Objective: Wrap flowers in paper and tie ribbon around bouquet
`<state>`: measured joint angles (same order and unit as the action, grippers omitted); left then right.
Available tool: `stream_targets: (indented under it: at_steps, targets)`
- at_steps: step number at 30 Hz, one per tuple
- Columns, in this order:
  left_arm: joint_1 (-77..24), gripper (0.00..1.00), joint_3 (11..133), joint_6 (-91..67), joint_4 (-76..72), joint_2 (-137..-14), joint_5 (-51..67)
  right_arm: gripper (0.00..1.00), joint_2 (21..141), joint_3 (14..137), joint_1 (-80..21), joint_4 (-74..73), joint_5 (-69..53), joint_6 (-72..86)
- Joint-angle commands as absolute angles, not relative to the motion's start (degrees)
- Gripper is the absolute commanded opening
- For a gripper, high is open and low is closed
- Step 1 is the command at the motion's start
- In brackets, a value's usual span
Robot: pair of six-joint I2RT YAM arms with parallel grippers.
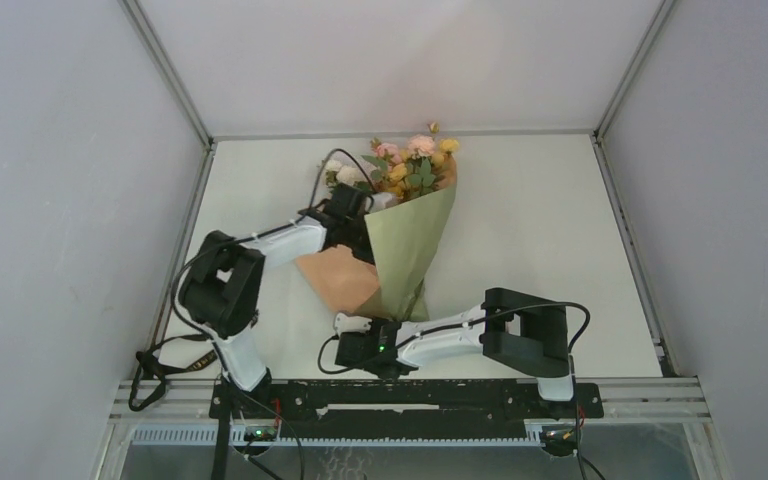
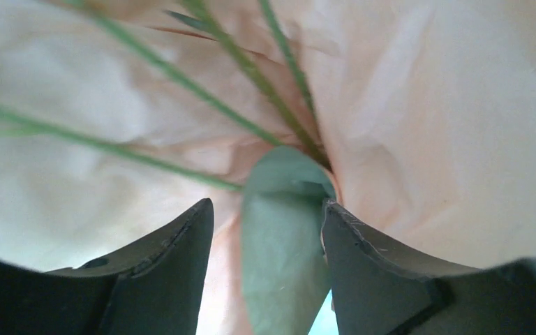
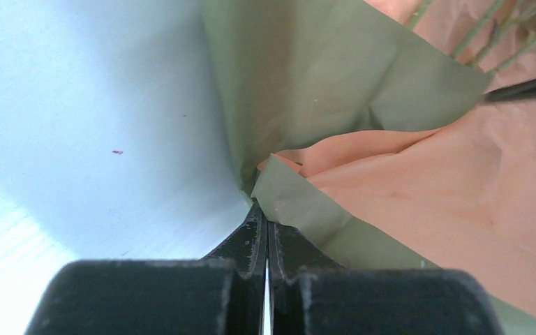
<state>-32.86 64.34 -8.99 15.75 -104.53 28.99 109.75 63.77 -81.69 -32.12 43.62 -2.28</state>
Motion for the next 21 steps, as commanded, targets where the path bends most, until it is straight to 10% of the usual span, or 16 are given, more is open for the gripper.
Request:
stream_targets:
  at_steps: [1,12,21]
  targets:
    - [-24.75,0.65,69.7,-7.56,19.32,-94.98,32.52,0.0,109.73,63.83,-80.95,-29.23,34.95,-6.03]
    - [-6.59,0.83,58.76,-27.12,12.47,-79.2,51.08,0.0,109.95,63.85,-80.14,-28.28,33.94,-7.26]
    - [-16.41,1.0,45.18,-39.88,-7.31,-75.97,53.52,0.0,109.51,63.91,-80.15,-27.69,33.69,-8.1]
